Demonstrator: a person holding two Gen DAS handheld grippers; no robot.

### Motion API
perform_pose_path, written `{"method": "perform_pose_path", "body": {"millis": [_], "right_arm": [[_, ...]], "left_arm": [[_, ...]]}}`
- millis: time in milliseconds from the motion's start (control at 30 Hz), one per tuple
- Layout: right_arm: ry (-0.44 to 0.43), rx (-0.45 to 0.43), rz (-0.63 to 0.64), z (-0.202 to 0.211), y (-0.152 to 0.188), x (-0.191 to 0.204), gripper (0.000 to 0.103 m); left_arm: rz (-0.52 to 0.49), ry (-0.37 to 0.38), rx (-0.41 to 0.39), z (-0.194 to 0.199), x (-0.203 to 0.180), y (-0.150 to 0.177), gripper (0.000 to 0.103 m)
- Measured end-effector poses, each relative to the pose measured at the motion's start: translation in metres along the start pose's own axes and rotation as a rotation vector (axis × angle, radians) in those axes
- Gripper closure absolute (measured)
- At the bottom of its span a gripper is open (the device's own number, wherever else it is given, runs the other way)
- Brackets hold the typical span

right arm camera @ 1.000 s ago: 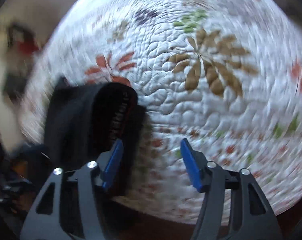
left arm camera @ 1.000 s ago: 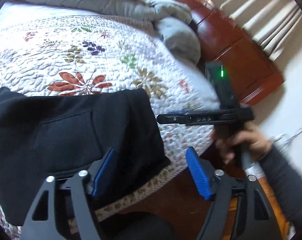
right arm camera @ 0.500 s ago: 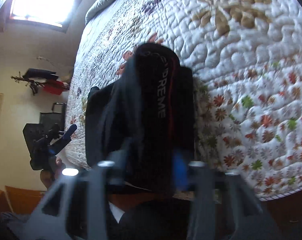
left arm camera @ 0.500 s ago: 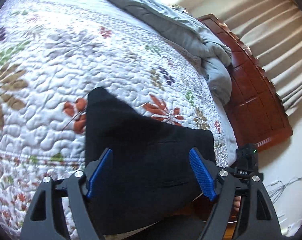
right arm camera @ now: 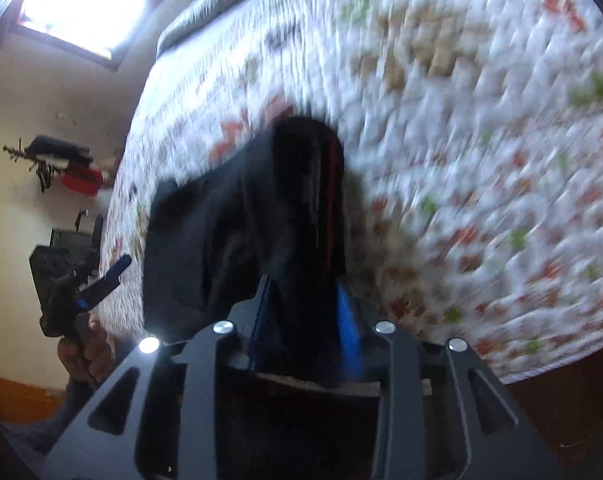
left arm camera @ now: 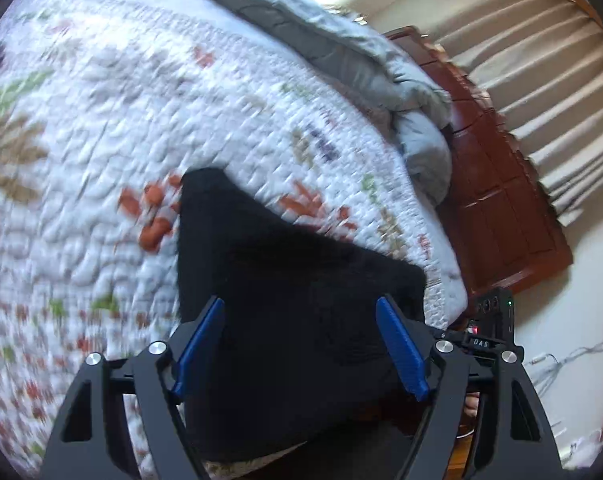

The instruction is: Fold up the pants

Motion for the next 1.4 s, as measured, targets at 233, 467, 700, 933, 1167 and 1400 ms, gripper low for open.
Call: {"method": "perform_pose_path", "body": {"millis": [233,467,700,933,1167,1400], "right_arm": [[-0.218,-0.089,0.029,-0.001,-0.067,0.056,0.066],[-0.277,-0.025,-0.142,-0.076,-0.060,-0.013,0.103],[-0.336,-0.078,-0.141,-0.053,-0.060,-0.003,0.093],[-0.330,-0.047,0.014,-0.021,-0.004,0.054,0.083],[-0.240,0.020,-0.073,-0.054,0.031,0.011,0.103],[-0.232,-0.043,-0.111,-0.039,0.012,0.020,0.095]], "left_arm": [[0.021,0.200,0.093,-0.025,-0.018,-0.054,0.024],[0.194,0.160,0.170,-0.083,0.046,-0.059,0.044],[0.195,0.149,0.098,-0.057,0.043,-0.063,0.041],[0.067,0.265,0.135,0.005,-0.007,0.002,0.040],[0.126,0.213,0.249,-0.031,0.027,0.059,0.047],[0.170,0.230,0.246,-0.026,0.039,0.056,0.048]]}}
Point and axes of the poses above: each gripper's, at about its wrist camera, not at the fingertips, and z roughly against the way its jaws point, x to its left, y to its underside, the point moved 9 cm from there along -z, roughly the way its jaws point, and after that the axes turned 7 degrees about z, right-handed, at the moved point
